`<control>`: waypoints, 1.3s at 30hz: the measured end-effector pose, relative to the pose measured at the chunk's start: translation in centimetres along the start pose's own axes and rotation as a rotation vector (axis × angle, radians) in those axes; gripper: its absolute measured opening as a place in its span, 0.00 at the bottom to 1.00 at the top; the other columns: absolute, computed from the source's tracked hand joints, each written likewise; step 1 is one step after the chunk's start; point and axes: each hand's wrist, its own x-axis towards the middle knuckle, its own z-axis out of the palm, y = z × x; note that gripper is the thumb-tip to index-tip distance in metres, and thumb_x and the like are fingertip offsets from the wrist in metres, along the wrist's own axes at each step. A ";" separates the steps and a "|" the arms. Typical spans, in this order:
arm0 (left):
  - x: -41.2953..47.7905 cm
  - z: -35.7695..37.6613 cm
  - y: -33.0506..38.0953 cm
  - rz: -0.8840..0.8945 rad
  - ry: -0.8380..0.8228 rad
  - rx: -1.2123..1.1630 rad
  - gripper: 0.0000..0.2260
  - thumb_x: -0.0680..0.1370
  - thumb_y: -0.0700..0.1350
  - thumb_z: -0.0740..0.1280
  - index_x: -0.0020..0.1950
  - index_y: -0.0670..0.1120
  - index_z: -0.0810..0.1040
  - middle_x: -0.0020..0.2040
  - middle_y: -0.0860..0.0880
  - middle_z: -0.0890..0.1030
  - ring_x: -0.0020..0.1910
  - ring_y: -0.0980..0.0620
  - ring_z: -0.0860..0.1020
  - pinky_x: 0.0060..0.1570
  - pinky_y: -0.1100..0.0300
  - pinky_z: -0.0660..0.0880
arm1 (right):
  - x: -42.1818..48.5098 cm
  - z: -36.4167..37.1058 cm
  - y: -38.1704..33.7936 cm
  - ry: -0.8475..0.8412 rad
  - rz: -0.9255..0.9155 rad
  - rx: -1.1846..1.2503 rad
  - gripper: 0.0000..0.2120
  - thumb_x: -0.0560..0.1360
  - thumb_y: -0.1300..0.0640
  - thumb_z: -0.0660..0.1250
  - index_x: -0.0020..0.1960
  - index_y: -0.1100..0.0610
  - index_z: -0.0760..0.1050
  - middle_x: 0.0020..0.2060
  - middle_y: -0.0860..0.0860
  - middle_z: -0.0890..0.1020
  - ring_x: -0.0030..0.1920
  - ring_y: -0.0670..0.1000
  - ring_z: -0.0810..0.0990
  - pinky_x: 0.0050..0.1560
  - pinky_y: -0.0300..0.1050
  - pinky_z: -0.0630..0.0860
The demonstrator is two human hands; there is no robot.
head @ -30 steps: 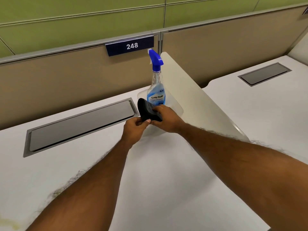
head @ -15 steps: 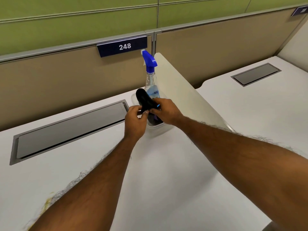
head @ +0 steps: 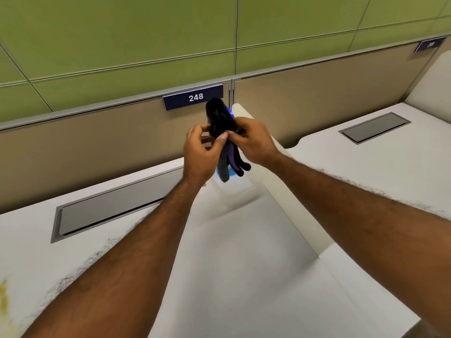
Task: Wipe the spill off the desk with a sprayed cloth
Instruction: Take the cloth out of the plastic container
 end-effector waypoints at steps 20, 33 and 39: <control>-7.5 -14.3 2.4 -0.188 0.183 -0.196 0.05 0.80 0.52 0.59 0.45 0.54 0.70 0.41 0.56 0.76 0.40 0.59 0.75 0.45 0.60 0.74 | -8.3 3.3 -7.0 -0.066 0.135 0.316 0.12 0.78 0.57 0.67 0.59 0.61 0.79 0.50 0.58 0.83 0.53 0.59 0.81 0.55 0.61 0.80; -8.9 -16.7 2.1 -0.436 0.133 -0.310 0.07 0.82 0.49 0.62 0.55 0.48 0.75 0.54 0.45 0.80 0.53 0.48 0.80 0.55 0.50 0.79 | -8.8 5.3 -3.5 -0.008 0.317 0.250 0.11 0.75 0.57 0.72 0.54 0.62 0.78 0.46 0.58 0.83 0.47 0.59 0.84 0.49 0.57 0.83; -8.3 -16.5 0.4 -0.414 0.075 -0.213 0.04 0.81 0.48 0.64 0.46 0.51 0.75 0.43 0.51 0.81 0.43 0.53 0.79 0.49 0.52 0.77 | -9.2 4.7 1.5 -0.092 0.332 -0.096 0.13 0.73 0.54 0.74 0.53 0.59 0.79 0.49 0.54 0.83 0.48 0.50 0.79 0.49 0.41 0.73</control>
